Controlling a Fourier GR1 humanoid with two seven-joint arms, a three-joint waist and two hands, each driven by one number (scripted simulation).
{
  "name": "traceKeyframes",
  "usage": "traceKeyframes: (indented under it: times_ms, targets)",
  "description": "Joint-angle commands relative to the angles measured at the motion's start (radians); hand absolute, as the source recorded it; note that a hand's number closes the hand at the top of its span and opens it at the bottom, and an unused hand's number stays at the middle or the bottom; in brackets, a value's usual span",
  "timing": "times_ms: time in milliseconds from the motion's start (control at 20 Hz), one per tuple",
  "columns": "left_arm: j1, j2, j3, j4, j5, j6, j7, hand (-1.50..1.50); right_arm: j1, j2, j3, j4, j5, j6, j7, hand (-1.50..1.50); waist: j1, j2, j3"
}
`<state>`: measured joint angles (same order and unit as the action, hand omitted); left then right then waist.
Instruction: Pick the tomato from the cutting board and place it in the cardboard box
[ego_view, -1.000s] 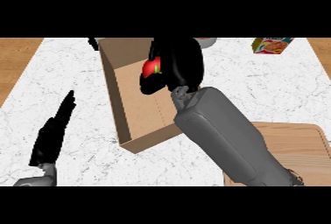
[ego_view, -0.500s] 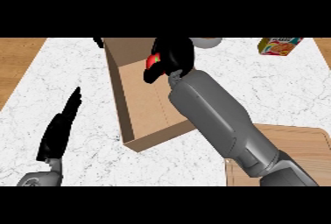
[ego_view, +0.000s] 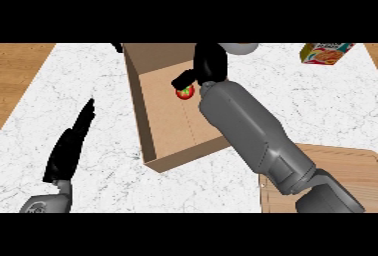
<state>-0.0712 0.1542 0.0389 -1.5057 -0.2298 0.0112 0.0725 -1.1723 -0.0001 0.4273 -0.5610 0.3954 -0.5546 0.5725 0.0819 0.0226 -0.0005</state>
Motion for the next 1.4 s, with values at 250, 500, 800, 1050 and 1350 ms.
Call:
traceKeyframes:
  times_ms: [250,500,800,1050,1350]
  targets:
    - [0.010,0.014,0.014,-0.006,0.021,-0.024,-0.009,0.00,0.063,0.000,-0.133,-0.051,-0.160,-0.353,-0.226,-1.50,-0.013,-0.001,0.001]
    - [0.070,0.025,0.042,-0.029,0.025,-0.010,-0.016,0.00,0.106,0.000,-0.260,-0.164,-0.252,-0.380,-0.361,-1.50,-0.052,-0.015,0.001]
    - [0.061,0.025,0.055,-0.075,0.023,0.001,0.069,0.00,0.278,-0.122,-0.313,-0.333,-0.263,-0.355,-0.349,-1.50,-0.096,-0.028,0.001]
    - [0.120,-0.019,0.034,-0.051,-0.001,0.036,-0.003,0.00,0.511,-0.266,-0.374,-0.579,-0.361,-0.211,-0.424,-1.50,-0.113,-0.030,0.001]
    - [0.162,0.029,0.067,-0.094,0.037,-0.023,-0.012,0.00,0.778,-0.394,-0.409,-0.857,-0.426,-0.059,-0.421,-1.50,-0.098,-0.028,0.001]
